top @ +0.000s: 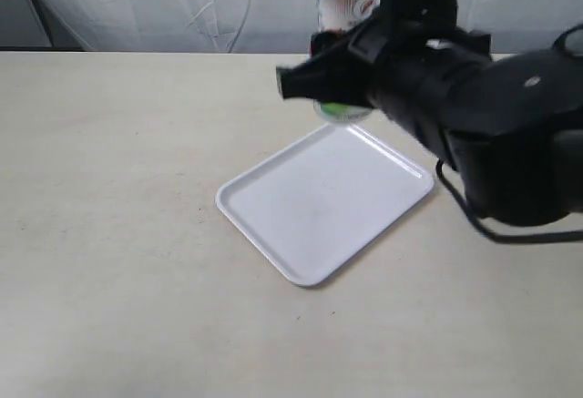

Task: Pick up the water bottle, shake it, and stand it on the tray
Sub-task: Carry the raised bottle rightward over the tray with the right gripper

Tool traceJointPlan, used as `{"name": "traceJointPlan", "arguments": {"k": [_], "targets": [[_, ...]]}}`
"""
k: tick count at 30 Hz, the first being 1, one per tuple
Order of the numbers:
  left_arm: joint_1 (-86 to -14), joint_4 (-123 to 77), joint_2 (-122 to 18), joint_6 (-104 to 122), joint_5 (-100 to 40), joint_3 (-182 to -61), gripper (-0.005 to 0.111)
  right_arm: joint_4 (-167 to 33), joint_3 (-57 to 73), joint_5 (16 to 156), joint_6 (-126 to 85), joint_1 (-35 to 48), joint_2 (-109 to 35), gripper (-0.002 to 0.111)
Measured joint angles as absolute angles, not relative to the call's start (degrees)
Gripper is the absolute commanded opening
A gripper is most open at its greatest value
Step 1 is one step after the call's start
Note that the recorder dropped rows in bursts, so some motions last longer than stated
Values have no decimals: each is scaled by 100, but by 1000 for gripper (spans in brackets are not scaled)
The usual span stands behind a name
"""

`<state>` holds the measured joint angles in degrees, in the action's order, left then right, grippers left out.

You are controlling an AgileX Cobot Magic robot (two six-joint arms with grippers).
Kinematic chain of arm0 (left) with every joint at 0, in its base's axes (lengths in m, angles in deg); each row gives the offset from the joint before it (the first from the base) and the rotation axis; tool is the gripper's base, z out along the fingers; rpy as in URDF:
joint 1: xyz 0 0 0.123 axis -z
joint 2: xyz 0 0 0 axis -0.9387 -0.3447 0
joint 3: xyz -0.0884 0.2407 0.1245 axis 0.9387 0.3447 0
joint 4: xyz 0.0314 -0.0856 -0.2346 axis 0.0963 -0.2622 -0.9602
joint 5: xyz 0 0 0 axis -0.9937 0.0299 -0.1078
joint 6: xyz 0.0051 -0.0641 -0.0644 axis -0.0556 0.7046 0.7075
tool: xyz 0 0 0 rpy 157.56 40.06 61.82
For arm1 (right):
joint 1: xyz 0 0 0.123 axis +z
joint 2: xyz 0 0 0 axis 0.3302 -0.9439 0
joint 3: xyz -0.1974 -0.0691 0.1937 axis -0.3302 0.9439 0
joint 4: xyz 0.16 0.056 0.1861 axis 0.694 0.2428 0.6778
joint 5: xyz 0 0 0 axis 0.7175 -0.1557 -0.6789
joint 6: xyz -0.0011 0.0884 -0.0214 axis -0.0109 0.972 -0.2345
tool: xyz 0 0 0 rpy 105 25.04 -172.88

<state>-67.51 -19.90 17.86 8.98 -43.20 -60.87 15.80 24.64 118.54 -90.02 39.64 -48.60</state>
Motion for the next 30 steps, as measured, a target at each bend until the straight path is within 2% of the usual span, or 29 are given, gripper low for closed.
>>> {"name": "traceJointPlan", "arguments": {"k": [3,8,11,15,23,27,30], "targets": [[-6751,-1990,1786,898,-4320,-6087,0,1660,2781,11787,-8779,3964,-5159,-1],[-6751,-1990,1786,898,-4320,-6087,0,1178,2396,12075,-8783,3964,-3905,-1],[-6751,-1990,1786,898,-4320,-6087,0,1423,3163,11977,-8505,3964,-4280,-1],[-6751,-1990,1786,898,-4320,-6087,0,1574,3496,11809,-8319,3964,-4521,-1],[-6751,-1990,1786,898,-4320,-6087,0,902,2784,12124,-8364,3964,-3206,-1],[-6751,-1990,1786,898,-4320,-6087,0,1211,3274,11837,-8392,3951,-3826,-1],[-6751,-1990,1786,898,-4320,-6087,0,1233,3490,11079,-8078,3989,-4441,-1]]}}
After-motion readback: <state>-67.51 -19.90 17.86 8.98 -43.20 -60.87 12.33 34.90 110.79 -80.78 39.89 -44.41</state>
